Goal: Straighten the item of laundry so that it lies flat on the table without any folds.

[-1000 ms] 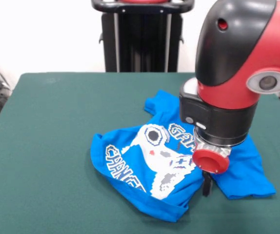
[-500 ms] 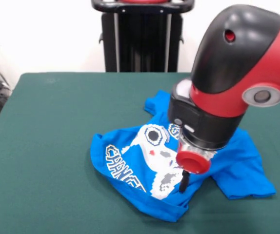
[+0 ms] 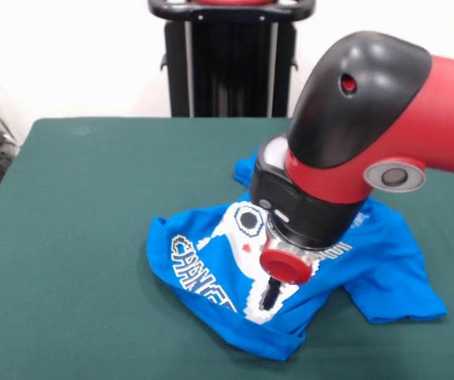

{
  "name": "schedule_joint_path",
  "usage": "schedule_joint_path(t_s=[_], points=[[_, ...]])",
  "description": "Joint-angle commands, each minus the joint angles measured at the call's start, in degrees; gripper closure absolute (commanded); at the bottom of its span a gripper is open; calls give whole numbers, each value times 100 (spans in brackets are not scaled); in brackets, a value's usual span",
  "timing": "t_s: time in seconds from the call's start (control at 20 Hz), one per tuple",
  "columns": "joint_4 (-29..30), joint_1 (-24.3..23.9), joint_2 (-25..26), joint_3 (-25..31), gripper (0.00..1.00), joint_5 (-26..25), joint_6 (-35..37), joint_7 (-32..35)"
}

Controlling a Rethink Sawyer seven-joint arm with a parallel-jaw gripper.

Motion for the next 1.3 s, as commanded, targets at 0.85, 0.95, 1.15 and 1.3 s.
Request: schedule_joint_path(t_s=[0.85,0.95,1.15,1.3], points=[[404,-220,370,131,0,-525,-292,-452],[385,-277,308,158,0,-561,-355,-557],[485,-359,246,209,0,-625,-359,-807],[447,-426,161,371,0,-509,-326,-848]])
